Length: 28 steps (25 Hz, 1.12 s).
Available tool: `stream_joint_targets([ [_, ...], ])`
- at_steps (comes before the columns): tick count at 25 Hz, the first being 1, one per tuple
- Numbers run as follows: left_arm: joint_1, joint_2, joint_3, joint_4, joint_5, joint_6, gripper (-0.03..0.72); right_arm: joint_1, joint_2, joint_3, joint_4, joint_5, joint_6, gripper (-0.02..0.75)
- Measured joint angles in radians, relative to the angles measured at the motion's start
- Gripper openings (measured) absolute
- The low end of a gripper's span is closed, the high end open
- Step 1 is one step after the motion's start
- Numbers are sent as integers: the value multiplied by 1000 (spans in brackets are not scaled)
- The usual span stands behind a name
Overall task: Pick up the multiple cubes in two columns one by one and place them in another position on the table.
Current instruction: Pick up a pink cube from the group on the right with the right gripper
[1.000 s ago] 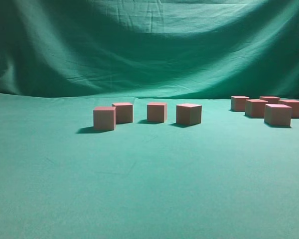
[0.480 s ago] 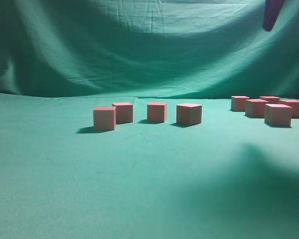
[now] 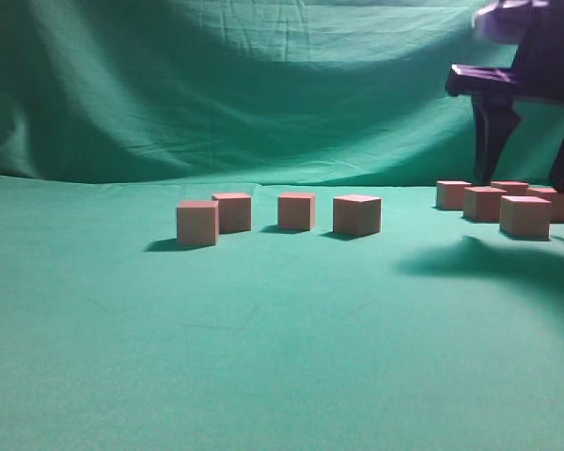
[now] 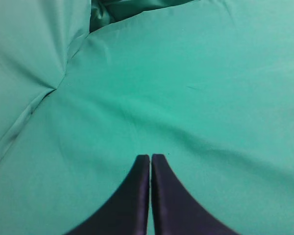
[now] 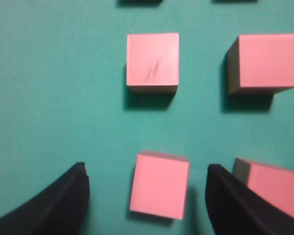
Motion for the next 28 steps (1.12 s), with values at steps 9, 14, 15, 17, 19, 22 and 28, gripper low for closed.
stream_joint_targets([
  [9,0,0,0,0,0,0,0,0,55,0,-9,-94,26,459],
  [14,0,0,0,0,0,0,0,0,97,0,-13,-99,30,459],
  [15,0,0,0,0,0,0,0,0,101,0,-13,-99,30,459],
  [17,0,0,0,0,0,0,0,0,104,0,-15,-104,30,414],
  [19,0,0,0,0,0,0,0,0,104,0,-17,-114,30,276],
  [22,0,0,0,0,0,0,0,0,104,-4,-17,-117,32,242],
  [28,0,0,0,0,0,0,0,0,41,-39,-17,-40,22,242],
])
